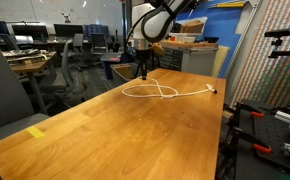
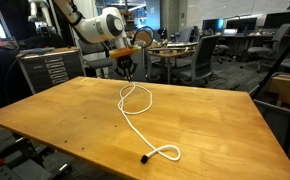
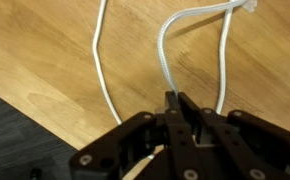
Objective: Tie a knot using the white rope on the table
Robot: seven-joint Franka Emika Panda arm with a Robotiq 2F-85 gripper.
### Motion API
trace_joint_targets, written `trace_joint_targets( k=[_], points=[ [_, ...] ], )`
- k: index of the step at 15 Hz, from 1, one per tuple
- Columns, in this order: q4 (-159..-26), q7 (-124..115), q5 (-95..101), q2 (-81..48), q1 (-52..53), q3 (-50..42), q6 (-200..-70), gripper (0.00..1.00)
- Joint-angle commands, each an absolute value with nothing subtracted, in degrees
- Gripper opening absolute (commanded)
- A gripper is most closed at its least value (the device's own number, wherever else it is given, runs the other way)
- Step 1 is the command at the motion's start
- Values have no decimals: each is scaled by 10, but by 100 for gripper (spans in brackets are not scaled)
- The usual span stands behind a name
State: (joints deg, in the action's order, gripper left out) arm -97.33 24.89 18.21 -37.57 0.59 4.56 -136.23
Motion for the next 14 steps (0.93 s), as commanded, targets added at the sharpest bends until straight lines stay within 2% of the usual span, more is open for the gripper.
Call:
trace_joint_targets(
  k=[1,5,6,7,9,10,12,14],
  points=[
    [-889,271,162,-434,13,59,-1321,6],
    [-809,270,167,-494,26,55,-1302,6],
    [-796,269,165,-502,27,55,-1296,32],
    [-788,270,163,-505,27,57,-1291,35],
    [-818,270,161,-471,26,59,-1268,49],
    [-823,256,171,-489,29,51,-1304,31],
    [-821,257,171,-483,29,52,-1288,47],
    [-821,258,171,-479,29,53,-1284,49]
  ],
)
